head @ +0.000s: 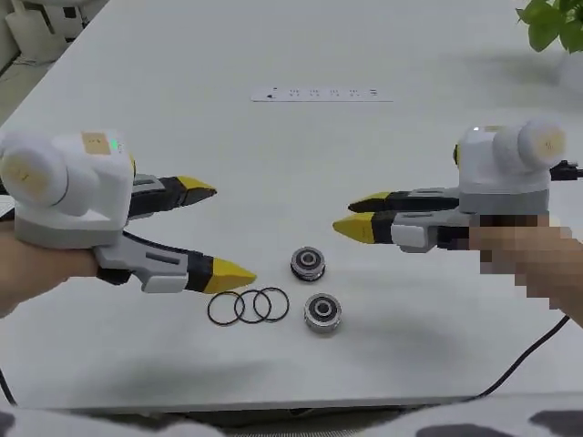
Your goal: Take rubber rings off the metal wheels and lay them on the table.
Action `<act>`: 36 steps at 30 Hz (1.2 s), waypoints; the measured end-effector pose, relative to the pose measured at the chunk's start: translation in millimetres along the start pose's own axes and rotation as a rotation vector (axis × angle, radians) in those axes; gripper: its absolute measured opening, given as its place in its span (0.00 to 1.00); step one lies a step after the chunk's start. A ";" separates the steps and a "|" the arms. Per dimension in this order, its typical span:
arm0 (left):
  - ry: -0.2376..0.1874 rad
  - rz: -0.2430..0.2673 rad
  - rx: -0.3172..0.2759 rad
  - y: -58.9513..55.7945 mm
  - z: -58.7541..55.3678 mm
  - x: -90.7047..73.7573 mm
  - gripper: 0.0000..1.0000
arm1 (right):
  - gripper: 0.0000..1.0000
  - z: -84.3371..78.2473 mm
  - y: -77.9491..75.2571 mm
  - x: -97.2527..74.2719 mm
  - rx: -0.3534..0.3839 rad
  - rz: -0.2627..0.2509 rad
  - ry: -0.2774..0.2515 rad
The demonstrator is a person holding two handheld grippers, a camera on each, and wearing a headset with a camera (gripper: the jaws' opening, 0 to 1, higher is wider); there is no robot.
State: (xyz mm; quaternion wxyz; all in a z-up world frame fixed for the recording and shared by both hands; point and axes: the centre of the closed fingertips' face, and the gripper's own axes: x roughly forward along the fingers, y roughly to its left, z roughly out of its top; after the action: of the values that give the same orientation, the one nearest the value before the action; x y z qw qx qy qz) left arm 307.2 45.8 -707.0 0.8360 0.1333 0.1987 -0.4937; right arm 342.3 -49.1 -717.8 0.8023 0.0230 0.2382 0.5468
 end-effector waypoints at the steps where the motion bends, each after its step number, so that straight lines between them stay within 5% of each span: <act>1: 0.000 -0.002 0.000 -0.2 0.1 1.0 0.75 | 0.27 -1.0 -0.3 0.3 -0.001 0.000 0.002; 36: 0.018 -0.063 -0.061 -4.6 -13.8 35.6 0.65 | 0.25 -44.7 -5.7 15.2 -0.030 0.014 0.080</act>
State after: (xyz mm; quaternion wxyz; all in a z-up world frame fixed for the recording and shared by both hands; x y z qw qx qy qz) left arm 315.8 21.9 -735.8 0.8219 0.1058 0.2256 -0.5123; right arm 333.4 -47.9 -764.5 0.7885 -0.0092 0.2617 0.5565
